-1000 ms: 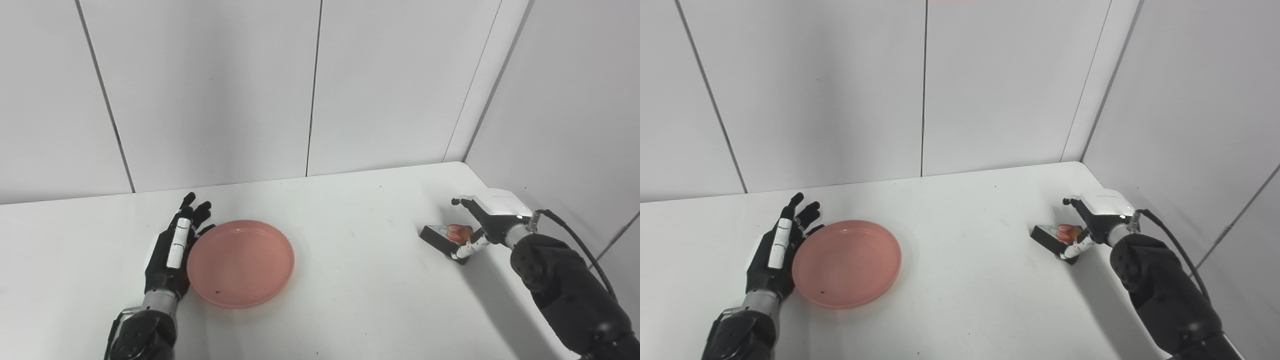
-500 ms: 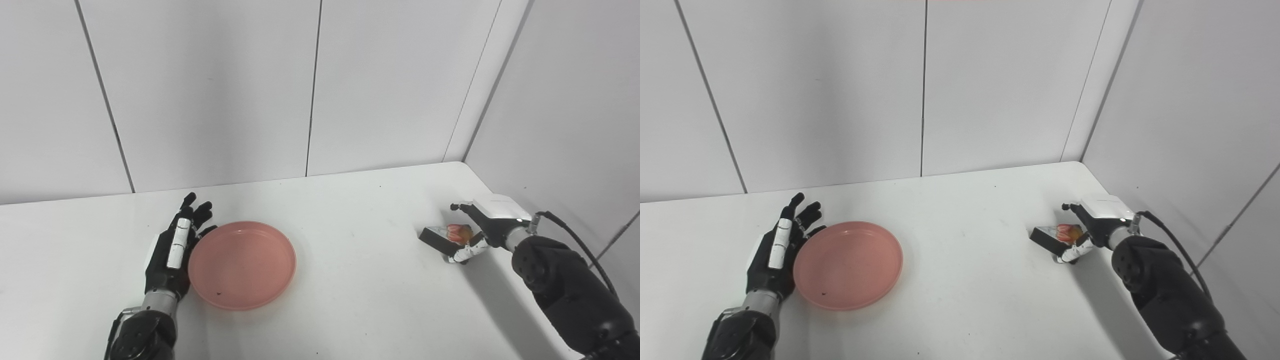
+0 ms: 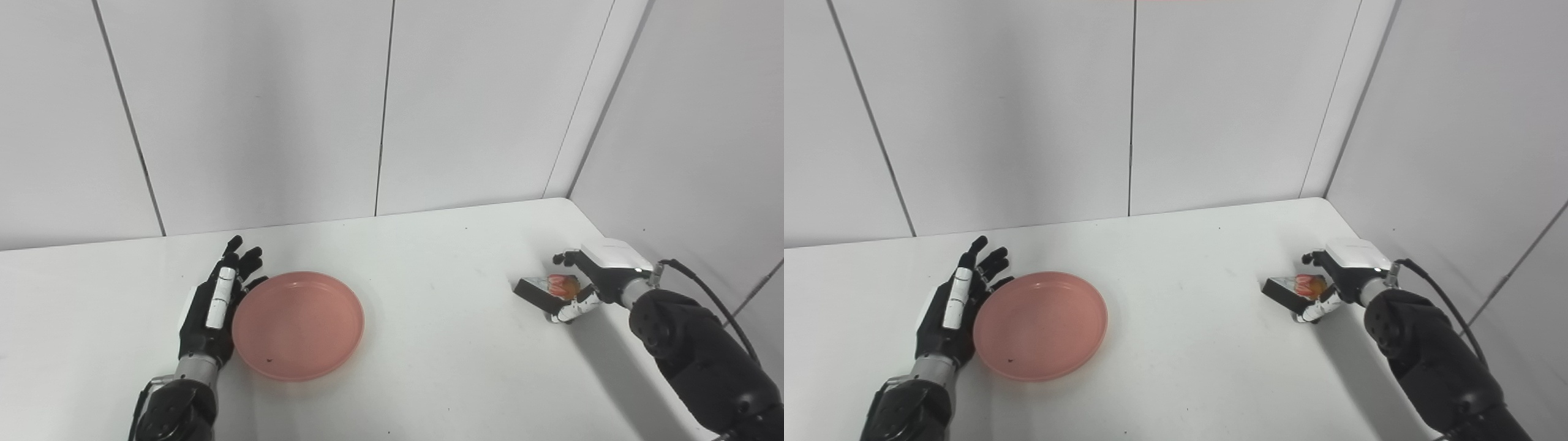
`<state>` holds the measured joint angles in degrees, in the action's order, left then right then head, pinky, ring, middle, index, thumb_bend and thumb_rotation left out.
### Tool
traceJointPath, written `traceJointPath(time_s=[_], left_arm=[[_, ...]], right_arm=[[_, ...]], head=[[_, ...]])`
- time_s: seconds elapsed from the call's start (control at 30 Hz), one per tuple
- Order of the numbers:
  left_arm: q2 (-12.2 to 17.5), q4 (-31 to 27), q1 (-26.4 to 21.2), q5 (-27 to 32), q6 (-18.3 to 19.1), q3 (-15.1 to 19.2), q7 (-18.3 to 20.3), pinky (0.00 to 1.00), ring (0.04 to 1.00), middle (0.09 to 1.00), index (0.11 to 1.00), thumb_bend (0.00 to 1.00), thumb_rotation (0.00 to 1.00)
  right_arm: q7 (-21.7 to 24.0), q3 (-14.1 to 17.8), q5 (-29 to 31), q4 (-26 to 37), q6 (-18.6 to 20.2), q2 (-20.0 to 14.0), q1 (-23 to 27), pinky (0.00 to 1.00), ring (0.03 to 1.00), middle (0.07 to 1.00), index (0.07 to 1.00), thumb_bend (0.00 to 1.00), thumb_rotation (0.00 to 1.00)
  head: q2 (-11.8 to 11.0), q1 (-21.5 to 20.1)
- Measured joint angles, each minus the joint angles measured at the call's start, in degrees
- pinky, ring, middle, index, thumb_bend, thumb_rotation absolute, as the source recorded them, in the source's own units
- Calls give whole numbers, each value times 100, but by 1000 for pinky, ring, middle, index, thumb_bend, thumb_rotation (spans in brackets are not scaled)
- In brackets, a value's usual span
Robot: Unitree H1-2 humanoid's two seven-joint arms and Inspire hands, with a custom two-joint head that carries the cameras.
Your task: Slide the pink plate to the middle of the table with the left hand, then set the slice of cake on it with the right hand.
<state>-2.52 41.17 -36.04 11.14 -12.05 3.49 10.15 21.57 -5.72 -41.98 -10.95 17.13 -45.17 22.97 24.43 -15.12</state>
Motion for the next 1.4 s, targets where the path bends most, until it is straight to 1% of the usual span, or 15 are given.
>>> traceJointPath(time_s=[0.03,0.1,0.17,0.33,0.4,0.6,0.9,0.93,0.97,1.0,1.03,1.07,1.17,1.23,1.4], left_arm=[[1,-6,2,-3,3,-1,-1,796,902,870,934,797,852],[3,-16,7,-34,7,-2,-4,797,899,867,935,800,853],[2,-16,6,-79,7,-8,-7,791,892,865,933,802,857],[1,-16,6,-91,8,-10,-7,786,887,862,931,801,863],[1,-15,6,-91,8,-11,-7,785,887,861,924,802,863],[1,-10,4,-91,8,-12,-5,785,884,860,907,796,868],[4,28,-13,-88,6,-4,6,774,874,852,892,808,855],[4,29,-15,-89,6,-5,8,769,875,853,890,808,856],[4,28,-16,-89,6,-6,10,767,875,853,889,808,856],[4,29,-16,-90,6,-7,11,763,874,854,891,810,858],[3,30,-18,-92,6,-12,10,760,874,855,891,812,859],[3,31,-19,-92,6,-12,9,763,875,855,887,812,857],[4,48,-27,-91,5,-8,9,761,873,849,881,810,855],[3,87,-45,-91,-6,-9,15,763,876,853,887,806,861],[3,196,-102,-92,-53,-9,29,754,869,840,877,813,860]], right_arm=[[-34,0,28,-32,0,12,0,499,558,627,693,1000,258],[-68,1,75,-37,0,42,0,427,481,541,653,1000,240],[-99,1,103,-35,1,58,0,362,417,481,607,1000,214],[-159,-2,121,-42,3,67,0,271,337,415,527,976,155],[-161,-5,121,-48,3,67,0,251,317,400,517,972,140],[-163,-37,121,-48,4,67,16,250,318,407,535,948,126],[-165,-66,97,-41,3,65,26,279,351,437,552,945,170],[-171,-58,104,-27,2,65,25,249,316,399,525,951,161],[-202,-33,135,-1,0,68,16,238,304,386,515,953,158],[-241,11,188,31,0,72,11,208,270,355,500,745,153],[-307,94,244,92,-5,84,-9,189,249,335,491,616,149],[-367,173,289,175,-13,91,-26,180,241,332,487,563,150],[-467,392,473,553,-102,64,-57,183,243,327,485,531,151],[-470,483,491,879,-103,12,-57,193,258,354,486,527,150],[-416,715,532,1801,-51,-42,11,137,219,331,490,526,141]], head=[[0,0],[0,9],[9,9],[18,18],[18,26],[18,44],[26,53],[26,53],[26,62],[35,62],[35,62],[26,53],[18,62],[9,79],[0,123]])
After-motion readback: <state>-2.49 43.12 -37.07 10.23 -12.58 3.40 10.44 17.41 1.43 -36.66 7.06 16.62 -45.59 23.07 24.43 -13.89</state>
